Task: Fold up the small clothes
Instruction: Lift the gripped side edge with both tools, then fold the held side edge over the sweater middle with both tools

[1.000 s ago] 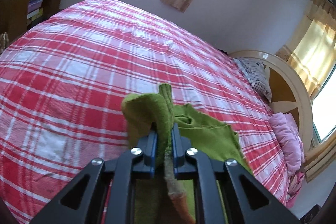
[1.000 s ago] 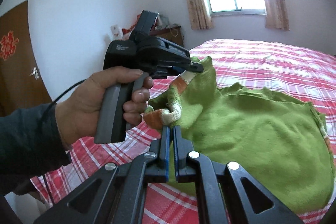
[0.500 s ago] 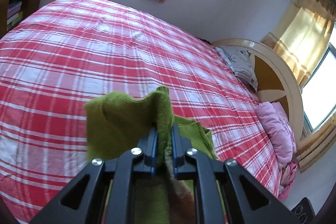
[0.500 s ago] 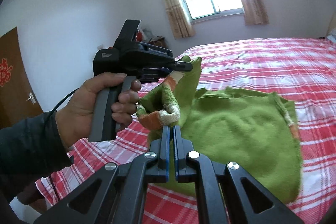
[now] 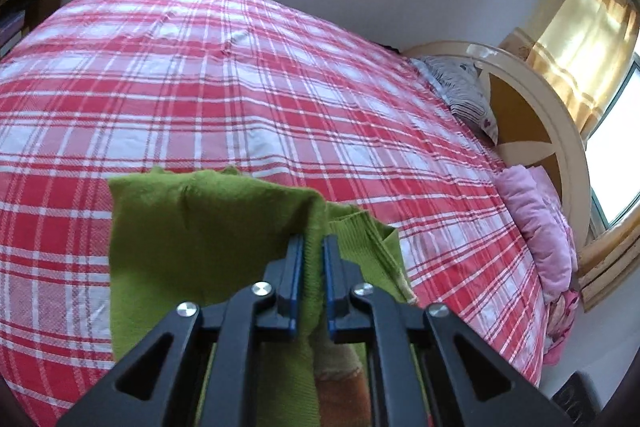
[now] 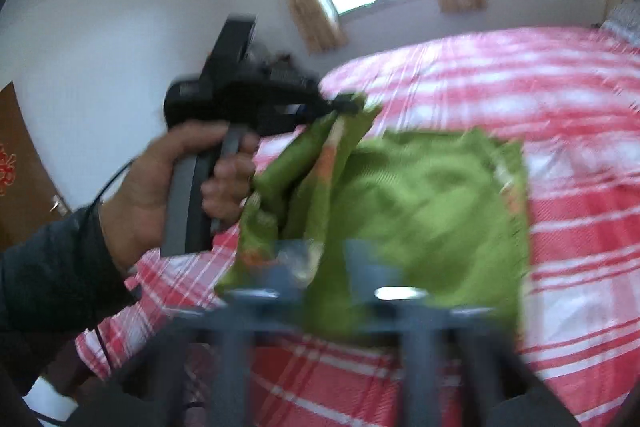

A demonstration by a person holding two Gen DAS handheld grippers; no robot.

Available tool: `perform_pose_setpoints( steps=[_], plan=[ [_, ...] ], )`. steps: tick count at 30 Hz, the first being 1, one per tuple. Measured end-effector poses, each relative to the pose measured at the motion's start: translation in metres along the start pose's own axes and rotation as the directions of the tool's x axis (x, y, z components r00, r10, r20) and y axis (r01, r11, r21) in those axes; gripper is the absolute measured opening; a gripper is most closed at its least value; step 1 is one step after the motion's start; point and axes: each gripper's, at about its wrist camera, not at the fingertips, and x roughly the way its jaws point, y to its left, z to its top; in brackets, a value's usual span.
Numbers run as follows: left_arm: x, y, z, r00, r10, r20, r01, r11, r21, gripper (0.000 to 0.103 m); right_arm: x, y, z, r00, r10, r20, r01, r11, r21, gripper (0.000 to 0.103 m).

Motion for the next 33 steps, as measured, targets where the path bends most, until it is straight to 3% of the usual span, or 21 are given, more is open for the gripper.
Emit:
perform_pose_setpoints(
  steps=[2,5,7,8,9,10,13,20,21,24,27,30,33],
  plan=[
    [0.004,-0.001,-0.003,1.000,0.005,-0.011,-0.005,1.000,0.007,0.010,0.011,0.008,-0.007,0.999,0.030,-0.012,-0.031,0.999,-0.010,0.090],
    [0.011,-0.001,-0.004,1.000,0.005,-0.027,-0.005,1.000,0.005,0.009,0.027,0.015,-0.009,0.999,-0.012,-0.031,0.011,0.999,-0.045,0.088],
    [0.013,-0.001,-0.005,0.999,0.006,-0.035,-0.006,1.000,0.005,0.009,0.043,0.015,-0.008,0.997,0.038,-0.062,-0.040,0.998,-0.038,0.077],
    [0.014,-0.001,-0.005,0.999,0.005,-0.042,-0.005,1.000,0.003,0.009,0.049,0.016,-0.006,0.996,0.033,-0.077,-0.037,0.998,-0.046,0.057],
    [0.015,-0.002,-0.004,0.999,0.007,-0.046,-0.007,1.000,0.002,0.009,0.055,0.016,-0.005,0.995,0.025,-0.092,-0.029,0.998,-0.050,0.025],
    [0.016,-0.003,-0.003,0.999,0.007,-0.050,-0.006,1.000,0.004,0.008,0.059,0.014,-0.004,0.994,0.030,-0.103,-0.035,0.998,-0.044,0.012],
    [0.013,-0.010,0.003,0.999,-0.005,-0.044,0.005,1.000,0.015,0.007,0.044,0.011,0.000,0.996,0.073,-0.054,-0.073,0.997,-0.006,0.011],
    [0.027,-0.037,0.009,0.998,-0.042,-0.053,0.044,0.998,0.036,0.007,-0.006,-0.005,0.009,0.998,0.047,0.040,-0.047,0.999,0.010,0.008],
    [0.034,-0.042,0.007,0.997,-0.019,-0.075,0.023,0.999,0.046,0.008,-0.006,-0.010,0.010,0.999,0.041,0.036,-0.041,0.999,0.015,0.008],
    [0.059,-0.051,-0.002,0.975,0.163,-0.151,-0.145,0.982,0.121,0.011,-0.007,-0.019,0.002,1.000,0.026,0.008,-0.027,0.999,0.030,0.008],
    [0.083,-0.064,-0.021,0.902,0.401,-0.159,-0.346,0.893,0.288,0.011,-0.003,-0.019,-0.009,0.999,0.039,-0.011,-0.039,0.999,0.038,0.008],
    [0.090,-0.077,-0.033,0.877,0.462,-0.133,-0.387,0.843,0.374,0.011,-0.003,-0.019,-0.016,0.999,0.047,-0.018,-0.046,0.998,0.039,0.008],
    [0.091,-0.084,-0.037,0.876,0.462,-0.140,-0.379,0.838,0.392,0.012,-0.002,-0.026,-0.019,0.999,0.051,-0.019,-0.050,0.997,0.052,0.008]
  ],
)
